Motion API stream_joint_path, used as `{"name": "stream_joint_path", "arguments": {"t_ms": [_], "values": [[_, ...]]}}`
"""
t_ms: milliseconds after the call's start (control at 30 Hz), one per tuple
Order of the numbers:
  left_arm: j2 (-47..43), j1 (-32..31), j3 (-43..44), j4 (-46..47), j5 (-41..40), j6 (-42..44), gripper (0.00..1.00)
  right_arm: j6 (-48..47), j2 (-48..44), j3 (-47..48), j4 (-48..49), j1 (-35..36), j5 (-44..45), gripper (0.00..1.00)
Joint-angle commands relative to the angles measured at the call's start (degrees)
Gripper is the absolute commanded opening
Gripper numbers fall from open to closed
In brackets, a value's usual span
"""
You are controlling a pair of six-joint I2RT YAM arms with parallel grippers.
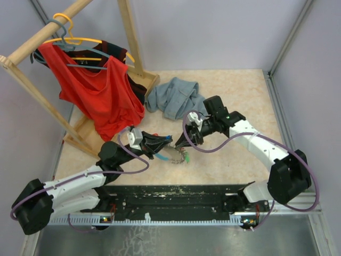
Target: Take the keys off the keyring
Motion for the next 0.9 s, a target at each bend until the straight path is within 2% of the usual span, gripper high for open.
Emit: {"name": "stream_joint_path", "arguments": {"t_ms": [0,167,367,600,700,867], "values": [[-0.11,0.16,3.24,2.41,1.68,-0.45,0.0,6.39,-1.57,0.49,7.17,0.59,-2.71,0.17],[1.59,0.08,4.15,2.75,3.35,-2.16,0.0,12.62,-1.51,-0.22,12.5,0.07,-2.27,0.2],[2.76,0.07,4.69,3.31,5.54,-1.77,0.0,20.99,-1.17,-3.0,22.13,0.06,-1.86,0.29],[3.03,0.05,4.76,5.41,6.67,-2.09,0.0,26.0,-0.5,-6.07,29.96,0.85,-3.57,0.31],[3.36,0.06,4.98,5.86,6.93,-2.34,0.0,26.23,-0.29,-6.22,30.43,1.48,-4.65,0.3],[3.41,0.09,5.28,5.96,7.13,-2.42,0.0,26.28,-0.02,-5.9,30.32,1.71,-6.8,0.16]]}}
